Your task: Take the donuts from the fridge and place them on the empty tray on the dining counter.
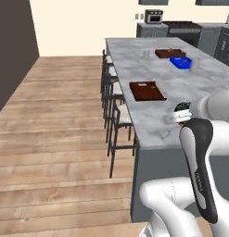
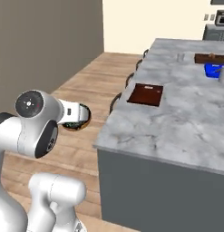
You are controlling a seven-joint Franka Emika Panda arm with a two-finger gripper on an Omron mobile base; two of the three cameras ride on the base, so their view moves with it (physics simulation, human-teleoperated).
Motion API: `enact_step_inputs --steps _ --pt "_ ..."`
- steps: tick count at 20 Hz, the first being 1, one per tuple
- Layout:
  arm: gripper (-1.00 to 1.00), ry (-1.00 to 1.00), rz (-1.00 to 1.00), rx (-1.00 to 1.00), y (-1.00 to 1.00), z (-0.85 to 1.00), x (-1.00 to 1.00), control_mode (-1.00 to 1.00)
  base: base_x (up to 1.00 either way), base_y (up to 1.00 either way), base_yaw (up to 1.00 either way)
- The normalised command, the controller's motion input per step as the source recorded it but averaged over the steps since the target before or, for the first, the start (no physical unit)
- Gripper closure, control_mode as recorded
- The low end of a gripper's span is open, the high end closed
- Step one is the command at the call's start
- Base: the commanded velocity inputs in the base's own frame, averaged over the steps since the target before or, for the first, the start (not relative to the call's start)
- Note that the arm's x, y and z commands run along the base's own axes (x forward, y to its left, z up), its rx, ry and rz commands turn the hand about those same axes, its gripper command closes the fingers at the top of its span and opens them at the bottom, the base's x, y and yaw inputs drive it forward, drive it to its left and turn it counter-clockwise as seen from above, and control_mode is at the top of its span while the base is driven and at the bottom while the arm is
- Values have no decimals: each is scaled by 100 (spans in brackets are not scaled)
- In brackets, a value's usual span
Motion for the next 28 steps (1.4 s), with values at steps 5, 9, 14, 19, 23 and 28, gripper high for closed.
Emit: enact_step_inputs --steps 5,9,14,19,23,28 --pt "100 0 0 0 0 0 0 100 60 100 -54" --pt "100 0 0 0 0 0 0 100 67 100 -62" --pt "100 0 0 0 0 0 0 100 66 100 -63" --pt "100 0 0 0 0 0 0 100 56 100 -61" --pt "100 0 0 0 0 0 0 100 54 100 -60" --pt "100 0 0 0 0 0 0 100 56 100 -58"
